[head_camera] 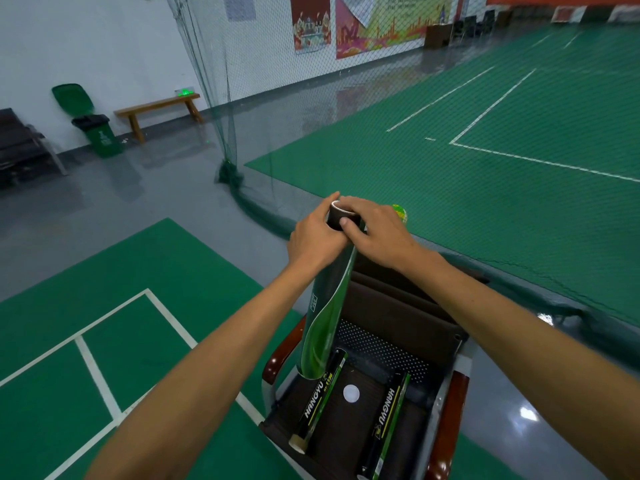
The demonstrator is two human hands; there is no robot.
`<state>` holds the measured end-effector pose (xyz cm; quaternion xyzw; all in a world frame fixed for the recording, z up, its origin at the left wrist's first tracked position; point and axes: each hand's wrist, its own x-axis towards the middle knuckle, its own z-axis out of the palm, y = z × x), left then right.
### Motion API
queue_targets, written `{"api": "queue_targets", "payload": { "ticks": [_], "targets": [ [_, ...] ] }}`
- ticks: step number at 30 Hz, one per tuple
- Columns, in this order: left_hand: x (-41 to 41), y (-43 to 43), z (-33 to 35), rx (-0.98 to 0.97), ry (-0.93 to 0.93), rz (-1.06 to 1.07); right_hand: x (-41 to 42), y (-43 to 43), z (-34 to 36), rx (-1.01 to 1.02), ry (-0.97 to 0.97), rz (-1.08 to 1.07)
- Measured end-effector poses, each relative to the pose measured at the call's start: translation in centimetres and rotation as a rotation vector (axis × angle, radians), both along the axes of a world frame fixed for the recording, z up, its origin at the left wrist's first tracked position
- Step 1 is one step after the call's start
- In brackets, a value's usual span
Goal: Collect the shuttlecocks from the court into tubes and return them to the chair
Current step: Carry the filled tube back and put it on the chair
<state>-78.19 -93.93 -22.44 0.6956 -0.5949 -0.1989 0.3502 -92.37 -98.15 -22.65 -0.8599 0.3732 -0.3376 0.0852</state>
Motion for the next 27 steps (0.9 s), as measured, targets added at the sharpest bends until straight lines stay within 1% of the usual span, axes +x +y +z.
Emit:
{"api": "queue_targets", "payload": {
  "ticks": [2, 4, 8, 13, 15, 17, 20, 21, 22, 24, 27],
  "targets": [
    [-0.1, -0.4, 0.0, -0.007, 0.013, 0.009, 0.2, -0.3, -0.3, 0.041, -0.012, -0.002],
    [-0.3, -0.7, 0.0, -0.017, -0.025, -0.001, 0.1, -0.7, -0.7, 0.073, -0.029, -0.011],
    [-0.2, -1.7, -0.8, -0.040, -0.094, -0.022, 0.5, -1.3, -1.4, 0.044, -0.078, -0.043],
    [-0.4, -3.8, -2.5, 0.003, -0.075, 0.004, 1.2, -2.9, -3.1, 0.132, -0.129, -0.062],
    [-0.4, -4.7, -3.2, 0.033, -0.037, 0.007, 1.3, -3.9, -3.9, 0.216, -0.165, -0.040],
    [-0.4, -5.4, -3.7, 0.046, 0.027, 0.015, 1.7, -4.7, -5.0, 0.350, -0.265, -0.035],
    [-0.3, -6.3, -4.1, 0.020, 0.170, 0.067, 2.5, -4.6, -6.9, 0.604, -0.572, -0.092],
    [-0.1, -6.6, -4.2, 0.004, 0.222, 0.083, 2.7, -4.4, -7.7, 0.693, -0.658, -0.094],
    [0.2, -6.8, -4.4, -0.001, 0.267, 0.089, 2.8, -4.2, -8.4, 0.769, -0.696, -0.091],
    [0.8, -7.2, -4.8, -0.003, 0.325, 0.098, 2.9, -3.8, -9.7, 0.817, -0.684, -0.060],
    [2.2, -8.3, -5.7, -0.019, 0.400, 0.171, 2.8, -3.9, -10.6, 0.818, -0.550, 0.044]
  ]
}}
